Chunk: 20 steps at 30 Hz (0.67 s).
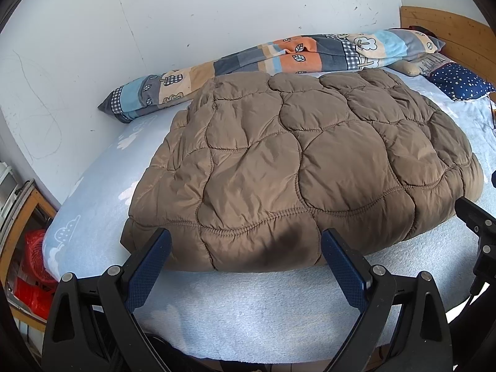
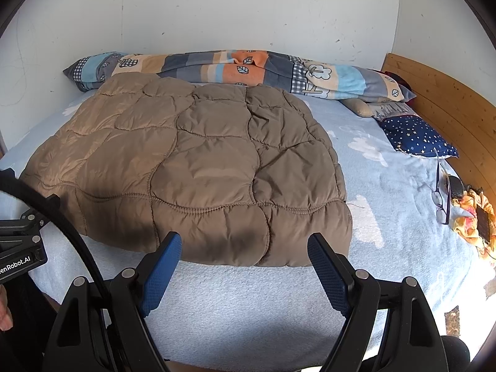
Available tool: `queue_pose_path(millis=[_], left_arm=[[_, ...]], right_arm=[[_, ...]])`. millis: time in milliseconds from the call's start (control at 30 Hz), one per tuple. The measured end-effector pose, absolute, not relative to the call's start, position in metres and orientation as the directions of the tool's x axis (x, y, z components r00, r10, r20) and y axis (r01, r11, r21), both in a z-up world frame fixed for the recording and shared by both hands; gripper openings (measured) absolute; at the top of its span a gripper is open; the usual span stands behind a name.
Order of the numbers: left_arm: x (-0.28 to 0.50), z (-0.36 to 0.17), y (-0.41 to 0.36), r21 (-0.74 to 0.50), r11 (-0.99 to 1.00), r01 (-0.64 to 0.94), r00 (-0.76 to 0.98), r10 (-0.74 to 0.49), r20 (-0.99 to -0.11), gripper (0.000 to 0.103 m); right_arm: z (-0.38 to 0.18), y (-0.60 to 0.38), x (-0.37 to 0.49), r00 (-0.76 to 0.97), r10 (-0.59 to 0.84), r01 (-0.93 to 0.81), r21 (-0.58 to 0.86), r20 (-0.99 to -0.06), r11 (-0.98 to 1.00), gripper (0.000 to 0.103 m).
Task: Fold large clothes
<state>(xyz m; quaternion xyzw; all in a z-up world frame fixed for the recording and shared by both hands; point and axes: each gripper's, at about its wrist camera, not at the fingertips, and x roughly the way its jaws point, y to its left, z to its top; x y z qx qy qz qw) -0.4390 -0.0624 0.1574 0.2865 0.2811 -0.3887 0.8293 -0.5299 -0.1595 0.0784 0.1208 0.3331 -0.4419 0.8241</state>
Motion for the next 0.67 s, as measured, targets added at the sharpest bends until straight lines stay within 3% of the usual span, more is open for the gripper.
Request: queue_pose_path(millis=[667], left_arm=[[-0.4379, 0.1589, -0.0576, 0.248, 0.529, 0.812, 0.532, -0.494, -0.688, 0.096]], right_arm=[[0.0814, -0.1585, -0.5333, 0.403, -0.647, 0.806, -0.083, -0.647, 0.586, 0.087]])
